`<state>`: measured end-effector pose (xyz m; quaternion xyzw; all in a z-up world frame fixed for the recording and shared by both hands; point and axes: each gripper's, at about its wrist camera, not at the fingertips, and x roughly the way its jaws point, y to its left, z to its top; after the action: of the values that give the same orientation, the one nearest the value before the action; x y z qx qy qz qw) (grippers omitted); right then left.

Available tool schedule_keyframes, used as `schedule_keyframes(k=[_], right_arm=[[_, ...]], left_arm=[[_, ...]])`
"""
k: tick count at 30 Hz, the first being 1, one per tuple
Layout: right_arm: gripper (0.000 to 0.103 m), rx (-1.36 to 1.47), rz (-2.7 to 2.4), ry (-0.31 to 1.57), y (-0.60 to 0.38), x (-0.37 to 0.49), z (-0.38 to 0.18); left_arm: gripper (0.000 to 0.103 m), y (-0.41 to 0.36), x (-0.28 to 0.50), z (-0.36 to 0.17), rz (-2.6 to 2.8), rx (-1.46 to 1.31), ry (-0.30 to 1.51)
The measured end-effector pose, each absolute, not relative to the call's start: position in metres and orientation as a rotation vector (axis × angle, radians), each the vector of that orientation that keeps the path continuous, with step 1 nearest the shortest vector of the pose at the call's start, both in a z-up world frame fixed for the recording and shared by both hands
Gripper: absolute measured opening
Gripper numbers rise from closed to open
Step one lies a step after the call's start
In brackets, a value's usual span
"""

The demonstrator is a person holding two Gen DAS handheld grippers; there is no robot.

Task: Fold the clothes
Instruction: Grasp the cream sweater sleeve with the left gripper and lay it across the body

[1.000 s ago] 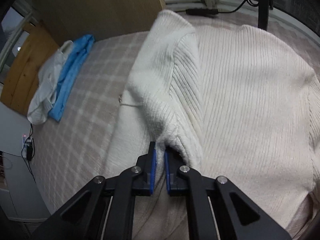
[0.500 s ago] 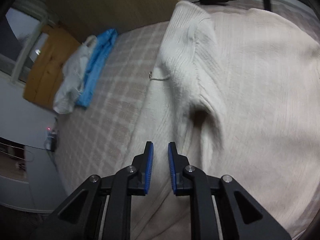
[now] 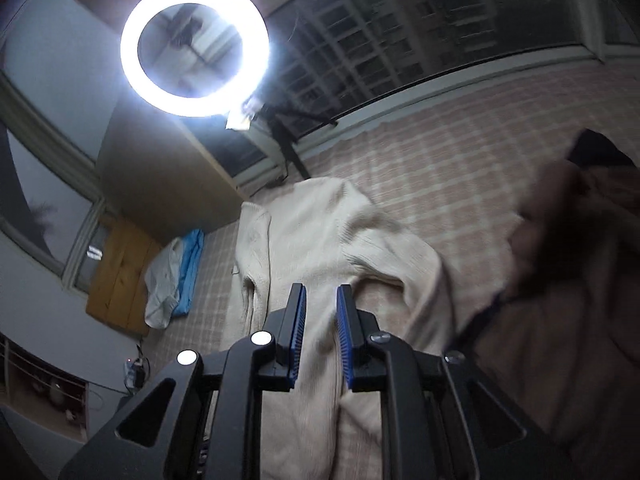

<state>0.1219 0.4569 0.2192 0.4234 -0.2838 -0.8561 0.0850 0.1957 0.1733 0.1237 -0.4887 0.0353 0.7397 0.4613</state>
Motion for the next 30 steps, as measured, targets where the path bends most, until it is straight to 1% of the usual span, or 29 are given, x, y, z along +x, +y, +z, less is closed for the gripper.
schedule_keyframes(k=[1, 3, 6, 9, 11, 12, 13, 15, 17, 18, 20, 22, 23, 25, 28, 30], right_arm=[[0.016, 1.257, -2.584, -0.872, 0.464, 0.136, 0.222], [0.018, 1.276, -2.624, -0.916, 0.474, 0.16, 0.222], [0.018, 1.299, -2.651, -0.96, 0.481, 0.189, 0.222], [0.018, 1.31, -2.667, -0.934, 0.484, 0.205, 0.224], [0.019, 1.307, -2.664, -0.914, 0.486, 0.206, 0.225], [0.019, 1.305, -2.662, -0.905, 0.487, 0.206, 0.225], [0.019, 1.3, -2.655, -0.896, 0.488, 0.204, 0.225], [0.02, 1.295, -2.627, -0.842, 0.487, 0.193, 0.224], [0.025, 1.3, -2.617, -0.77, 0.485, 0.18, 0.222], [0.029, 1.305, -2.615, -0.729, 0.484, 0.171, 0.221], [0.03, 1.317, -2.577, -0.697, 0.482, 0.152, 0.214], [0.03, 1.331, -2.531, -0.675, 0.478, 0.13, 0.206], [0.03, 1.35, -2.514, -0.654, 0.474, 0.118, 0.2], [0.03, 1.398, -2.484, -0.61, 0.465, 0.091, 0.186], [0.03, 1.476, -2.442, -0.548, 0.451, 0.055, 0.165], [0.03, 1.546, -2.448, -0.47, 0.443, 0.035, 0.151]], left_arm=[[0.025, 0.191, 0.194, 0.124, 1.79, -1.183, 0.095], [0.034, 0.23, 0.191, 0.124, 1.726, -1.168, 0.104], [0.035, 0.281, 0.197, 0.121, 1.675, -1.135, 0.169], [0.035, 0.317, 0.198, 0.11, 1.744, -1.168, 0.286], [0.032, 0.326, 0.191, 0.101, 1.81, -1.202, 0.316], [0.022, 0.325, 0.187, 0.097, 1.824, -1.225, 0.297], [0.004, 0.324, 0.182, 0.092, 1.837, -1.247, 0.279], [0.003, 0.318, 0.176, 0.089, 1.857, -1.267, 0.238], [0.003, 0.305, 0.178, 0.097, 1.885, -1.252, 0.165], [0.003, 0.293, 0.183, 0.107, 1.896, -1.237, 0.109], [0.003, 0.263, 0.197, 0.131, 1.92, -1.202, -0.012], [0.003, 0.234, 0.216, 0.155, 1.96, -1.15, -0.087], [0.0, 0.217, 0.229, 0.168, 1.991, -1.113, -0.105], [0.0, 0.192, 0.253, 0.181, 2.055, -1.079, -0.095], [0.001, 0.165, 0.275, 0.175, 2.078, -1.157, -0.086], [0.001, 0.163, 0.279, 0.166, 2.101, -1.206, 0.0]])
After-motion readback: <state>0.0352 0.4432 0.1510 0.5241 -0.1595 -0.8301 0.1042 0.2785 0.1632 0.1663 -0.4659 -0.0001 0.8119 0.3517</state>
